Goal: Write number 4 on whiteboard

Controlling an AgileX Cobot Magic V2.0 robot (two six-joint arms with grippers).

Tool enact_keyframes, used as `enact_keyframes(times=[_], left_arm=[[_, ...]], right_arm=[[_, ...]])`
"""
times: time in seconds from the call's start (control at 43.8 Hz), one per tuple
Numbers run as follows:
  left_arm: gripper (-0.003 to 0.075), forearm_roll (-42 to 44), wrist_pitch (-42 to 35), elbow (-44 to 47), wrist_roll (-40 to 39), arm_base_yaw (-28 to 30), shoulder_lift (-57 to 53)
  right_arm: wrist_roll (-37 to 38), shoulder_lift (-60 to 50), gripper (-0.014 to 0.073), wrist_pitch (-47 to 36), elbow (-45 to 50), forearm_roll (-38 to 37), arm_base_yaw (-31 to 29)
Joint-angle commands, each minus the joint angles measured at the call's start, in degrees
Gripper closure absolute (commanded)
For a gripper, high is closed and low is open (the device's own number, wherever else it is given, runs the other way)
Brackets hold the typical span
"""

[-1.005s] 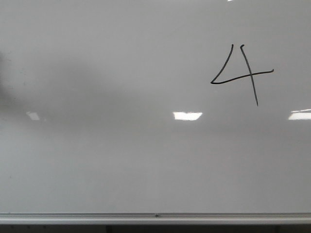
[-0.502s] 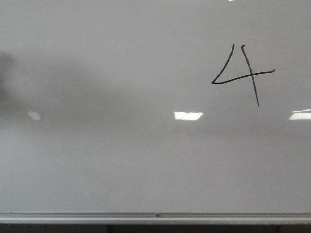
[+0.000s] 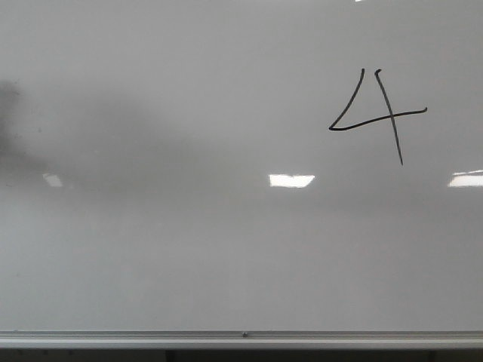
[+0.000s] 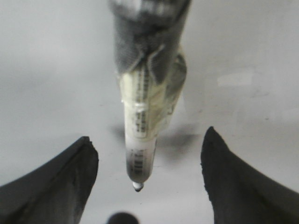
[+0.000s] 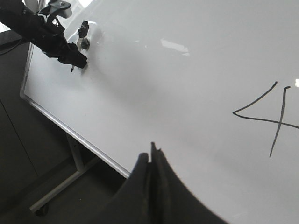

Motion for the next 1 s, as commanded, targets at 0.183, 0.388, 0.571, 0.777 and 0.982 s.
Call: enact_keyframes(times=[0.183, 0.388, 0.571, 0.777, 0.982], left_arm=[[0.0259, 1.0, -1.6, 5.3, -0.2, -0.3, -20.2], [0.0274, -1.2, -1.4, 12.7, -0.2, -0.3, -35.8], [0.0458, -1.6, -1.4, 20.1, -0.2, -0.3, -51.2], [0.0716, -1.6, -0.9, 25.2, -0.2, -0.3, -65.9], [0.0741, -1.8, -0.1, 26.0, -0.2, -0.3, -75.0]], right_arm=[[0.0, 0.4, 0.0654, -3.2, -1.6, 1.5, -0.3], [0.0, 0.4, 0.0654, -3.2, -1.6, 1.5, -0.3], [0.0, 0.4, 0.0654, -3.2, -1.6, 1.5, -0.3], [0.0, 0.4, 0.0654, -3.2, -1.6, 1.5, -0.3], [0.0, 0.4, 0.0654, -3.1, -1.6, 1.5, -0.3]])
